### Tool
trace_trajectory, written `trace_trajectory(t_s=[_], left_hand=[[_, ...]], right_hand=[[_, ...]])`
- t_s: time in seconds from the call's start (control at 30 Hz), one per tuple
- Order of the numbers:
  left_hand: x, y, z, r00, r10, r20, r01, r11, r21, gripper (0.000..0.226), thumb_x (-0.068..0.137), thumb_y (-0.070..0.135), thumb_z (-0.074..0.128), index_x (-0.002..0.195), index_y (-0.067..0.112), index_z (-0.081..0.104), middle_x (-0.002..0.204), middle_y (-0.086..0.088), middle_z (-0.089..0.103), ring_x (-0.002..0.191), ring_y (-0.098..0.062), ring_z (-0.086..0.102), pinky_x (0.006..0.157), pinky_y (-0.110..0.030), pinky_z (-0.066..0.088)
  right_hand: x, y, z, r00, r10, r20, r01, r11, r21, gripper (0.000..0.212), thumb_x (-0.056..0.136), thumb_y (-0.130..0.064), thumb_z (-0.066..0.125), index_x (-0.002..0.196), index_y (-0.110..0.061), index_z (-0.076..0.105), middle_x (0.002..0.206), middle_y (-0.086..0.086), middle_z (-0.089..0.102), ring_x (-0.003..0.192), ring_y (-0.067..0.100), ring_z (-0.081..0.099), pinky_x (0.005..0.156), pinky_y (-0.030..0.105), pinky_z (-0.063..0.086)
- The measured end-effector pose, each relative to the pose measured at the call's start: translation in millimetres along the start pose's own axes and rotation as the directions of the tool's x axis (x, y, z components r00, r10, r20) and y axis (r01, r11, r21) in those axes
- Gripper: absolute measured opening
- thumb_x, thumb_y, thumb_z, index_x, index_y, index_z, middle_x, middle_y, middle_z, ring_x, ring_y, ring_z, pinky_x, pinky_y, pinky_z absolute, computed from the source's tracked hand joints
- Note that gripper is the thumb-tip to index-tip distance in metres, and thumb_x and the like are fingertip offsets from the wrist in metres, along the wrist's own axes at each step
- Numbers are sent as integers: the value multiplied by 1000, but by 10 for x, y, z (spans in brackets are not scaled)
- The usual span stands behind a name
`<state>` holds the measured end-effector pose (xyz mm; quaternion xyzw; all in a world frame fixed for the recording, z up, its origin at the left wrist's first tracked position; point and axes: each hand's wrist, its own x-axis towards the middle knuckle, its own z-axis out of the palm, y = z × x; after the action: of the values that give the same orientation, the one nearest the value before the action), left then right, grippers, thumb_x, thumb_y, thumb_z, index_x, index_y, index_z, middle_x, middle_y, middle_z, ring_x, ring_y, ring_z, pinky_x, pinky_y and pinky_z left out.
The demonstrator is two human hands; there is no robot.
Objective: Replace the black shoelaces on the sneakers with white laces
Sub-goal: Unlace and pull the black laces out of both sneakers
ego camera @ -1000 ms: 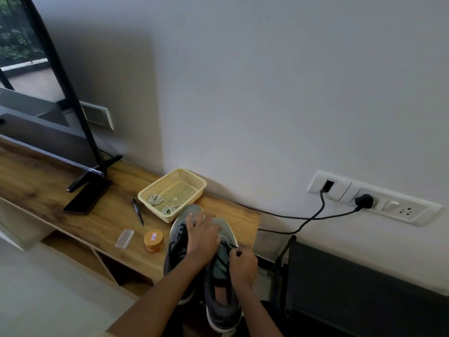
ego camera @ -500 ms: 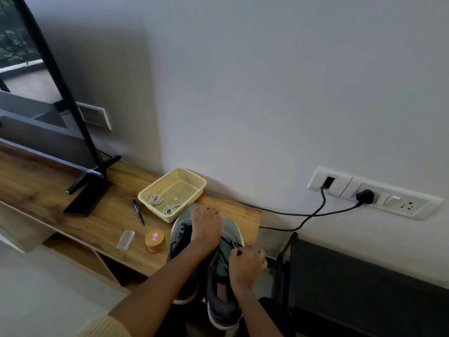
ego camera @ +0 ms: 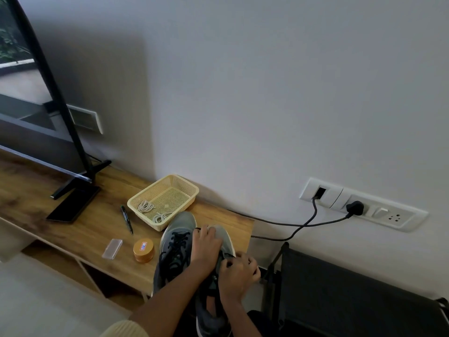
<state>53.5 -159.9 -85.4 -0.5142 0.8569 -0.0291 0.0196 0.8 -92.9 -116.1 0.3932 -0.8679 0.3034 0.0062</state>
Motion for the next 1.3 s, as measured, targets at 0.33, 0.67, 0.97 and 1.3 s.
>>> trace_trajectory(t_s=[0.33,0.67,0.97,1.3], left_hand=[[54,-413,-99,974,-219,-56,217,975,-44,28,95,28,46,120,22,56,131,1,48,126,-20,38,107,-45,21],[-115,-682,-176,893,-440,-94,394,866,-308,29,92,23,48,120,26,52,130,5,48,126,-20,36,104,-41,28],[-26,31,-52,991,-115,73,123,986,-110,24,95,26,48,116,24,60,147,-3,30,142,-29,8,113,-50,2],[-72,-263,-112,987,-156,47,156,988,-2,36,100,28,36,132,13,41,140,-6,37,130,-26,29,105,-41,21]], right_hand=[[-5,22,66,997,10,-82,-11,1000,-16,14,52,-6,81,60,-10,70,81,5,67,86,32,59,89,58,40],[-25,23,123,997,5,-81,-3,1000,17,16,51,-5,82,61,-10,69,87,4,68,91,32,60,91,56,39],[-21,51,159,992,-27,-123,29,999,13,21,50,-6,84,63,-13,69,89,0,68,93,29,59,90,51,33],[-38,53,142,991,43,-124,-46,999,-23,11,57,-7,79,61,-8,68,85,5,66,88,30,57,91,56,35]])
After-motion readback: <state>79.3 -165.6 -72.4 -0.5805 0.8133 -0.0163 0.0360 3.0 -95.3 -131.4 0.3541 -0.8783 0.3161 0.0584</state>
